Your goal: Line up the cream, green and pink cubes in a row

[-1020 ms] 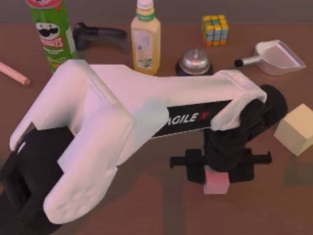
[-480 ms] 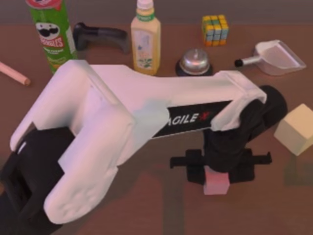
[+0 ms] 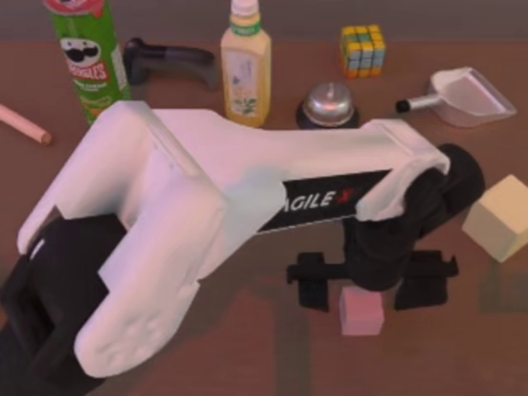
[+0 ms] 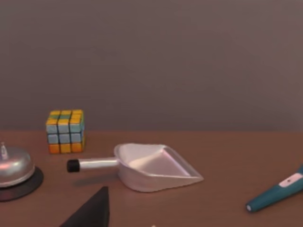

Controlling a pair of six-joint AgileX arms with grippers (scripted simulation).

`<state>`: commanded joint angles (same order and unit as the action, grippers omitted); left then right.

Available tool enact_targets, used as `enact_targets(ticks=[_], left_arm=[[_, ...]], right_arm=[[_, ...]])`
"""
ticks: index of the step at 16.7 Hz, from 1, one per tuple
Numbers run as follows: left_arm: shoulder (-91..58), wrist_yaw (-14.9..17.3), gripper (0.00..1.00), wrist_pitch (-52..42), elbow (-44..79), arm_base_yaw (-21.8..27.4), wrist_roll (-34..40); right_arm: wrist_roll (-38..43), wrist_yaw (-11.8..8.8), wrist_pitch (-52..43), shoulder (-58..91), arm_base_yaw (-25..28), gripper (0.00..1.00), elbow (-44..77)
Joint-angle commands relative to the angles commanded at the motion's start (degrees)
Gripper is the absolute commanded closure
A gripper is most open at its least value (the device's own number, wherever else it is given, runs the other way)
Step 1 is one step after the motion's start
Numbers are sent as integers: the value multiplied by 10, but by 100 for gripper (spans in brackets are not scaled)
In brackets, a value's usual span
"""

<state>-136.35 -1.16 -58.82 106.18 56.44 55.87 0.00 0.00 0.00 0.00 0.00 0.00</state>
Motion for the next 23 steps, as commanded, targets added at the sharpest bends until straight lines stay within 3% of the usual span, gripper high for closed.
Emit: enact_targets(ticks=[8, 16, 23], left_arm=[[1, 0, 0, -2, 2, 0, 0], [32, 0, 0, -131, 97, -8, 3], [37, 0, 0, -132, 94, -13, -16]], right_arm=[[0, 0, 0, 0, 0, 0, 0], [0, 0, 0, 0, 0, 0, 0], [0, 0, 0, 0, 0, 0, 0]])
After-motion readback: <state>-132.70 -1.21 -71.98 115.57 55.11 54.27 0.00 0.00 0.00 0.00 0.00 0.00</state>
